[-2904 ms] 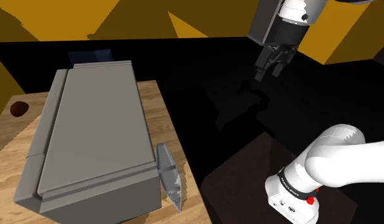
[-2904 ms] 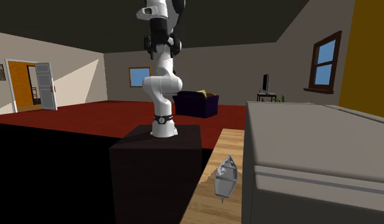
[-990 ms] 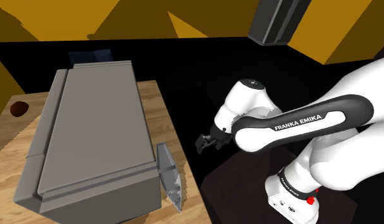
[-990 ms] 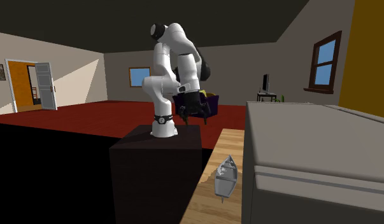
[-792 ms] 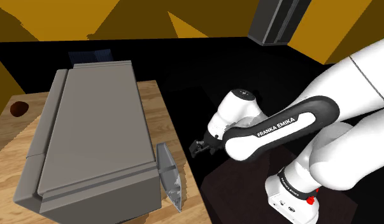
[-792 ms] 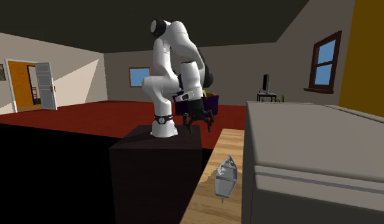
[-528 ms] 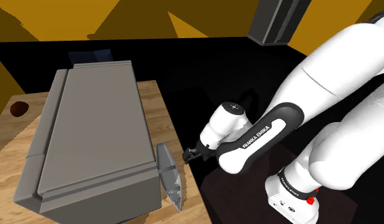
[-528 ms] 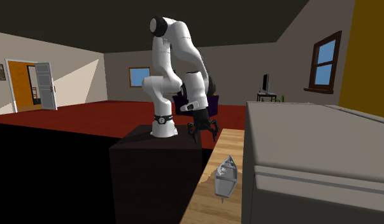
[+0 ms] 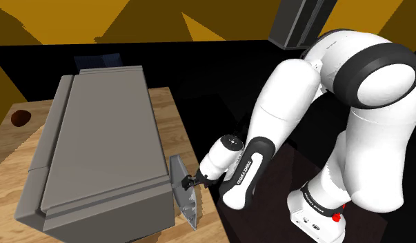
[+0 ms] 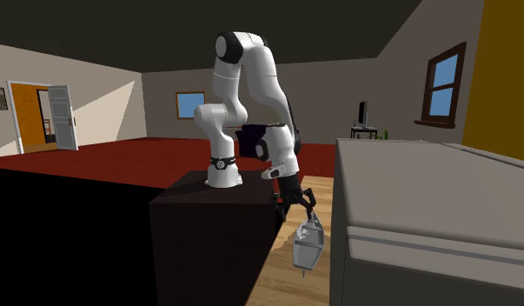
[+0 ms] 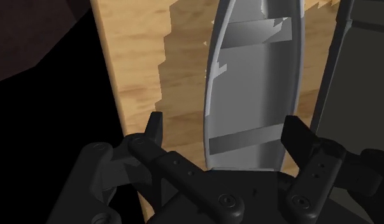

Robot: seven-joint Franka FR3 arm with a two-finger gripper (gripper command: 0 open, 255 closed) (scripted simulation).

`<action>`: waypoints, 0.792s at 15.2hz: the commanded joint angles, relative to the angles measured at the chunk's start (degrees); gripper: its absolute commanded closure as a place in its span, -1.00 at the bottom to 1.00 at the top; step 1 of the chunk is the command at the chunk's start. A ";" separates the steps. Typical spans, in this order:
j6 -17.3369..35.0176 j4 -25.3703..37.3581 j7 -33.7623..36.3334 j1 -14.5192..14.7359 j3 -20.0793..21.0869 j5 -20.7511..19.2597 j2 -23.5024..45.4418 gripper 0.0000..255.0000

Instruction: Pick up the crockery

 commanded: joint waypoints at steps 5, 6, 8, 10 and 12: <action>4.96 3.52 -0.07 0.94 -0.74 -0.23 8.00 -1.00; 5.60 3.97 -0.12 0.90 -0.77 -0.38 9.10 -1.00; 6.57 4.70 -0.19 0.84 -0.84 -0.64 10.81 -1.00; 6.73 4.86 -0.15 1.03 -0.87 -0.56 11.10 1.00; 6.79 4.74 -0.18 0.84 -0.82 -0.68 11.07 1.00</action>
